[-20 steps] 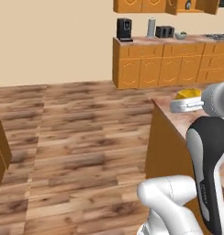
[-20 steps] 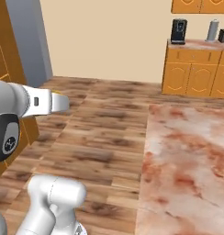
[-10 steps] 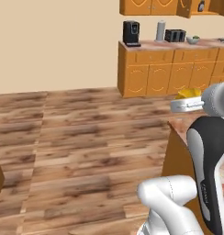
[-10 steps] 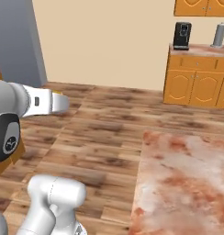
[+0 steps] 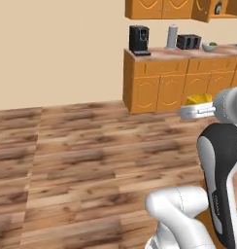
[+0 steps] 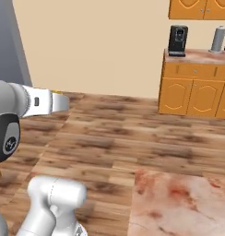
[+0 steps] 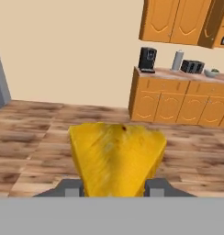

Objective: Pick the cheese from the fridge and the cheese grater from the cabinet and place them next to the salad bowl.

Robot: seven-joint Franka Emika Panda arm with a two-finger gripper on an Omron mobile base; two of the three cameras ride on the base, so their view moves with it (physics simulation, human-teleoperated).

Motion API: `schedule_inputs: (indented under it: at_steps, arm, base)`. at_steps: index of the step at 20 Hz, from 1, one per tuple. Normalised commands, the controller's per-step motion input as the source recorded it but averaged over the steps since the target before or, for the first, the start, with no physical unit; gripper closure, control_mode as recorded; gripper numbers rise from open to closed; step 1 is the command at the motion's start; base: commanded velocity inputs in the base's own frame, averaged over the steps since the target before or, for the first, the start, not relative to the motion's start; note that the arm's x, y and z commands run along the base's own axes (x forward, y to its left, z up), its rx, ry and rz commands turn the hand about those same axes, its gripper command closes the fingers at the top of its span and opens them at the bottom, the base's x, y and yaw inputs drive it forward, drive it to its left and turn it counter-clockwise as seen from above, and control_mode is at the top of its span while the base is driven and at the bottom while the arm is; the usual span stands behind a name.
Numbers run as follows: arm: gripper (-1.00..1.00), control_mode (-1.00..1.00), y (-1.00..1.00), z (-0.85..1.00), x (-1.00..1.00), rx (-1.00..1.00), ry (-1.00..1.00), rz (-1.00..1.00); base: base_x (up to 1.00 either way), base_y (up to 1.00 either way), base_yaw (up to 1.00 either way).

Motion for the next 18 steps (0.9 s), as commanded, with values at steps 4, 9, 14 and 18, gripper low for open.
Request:
schedule_inputs:
  at_steps: [4,9,14,18]
  arm:
    - [1.00,1.00,0.00,0.00,0.00,0.00,0.00,0.00]
    - [1.00,1.00,0.00,0.00,0.00,0.00,0.00,0.00]
    - [1.00,1.00,0.00,0.00,0.00,0.00,0.00,0.00]
    - [1.00,1.00,0.00,0.00,0.00,0.00,0.00,0.00]
  base:
    - [1.00,0.00,-0.06]
    - [1.00,-0.01,-0.01]
    - [1.00,-0.14,-0.03]
    - [1.00,-0.23,-0.06]
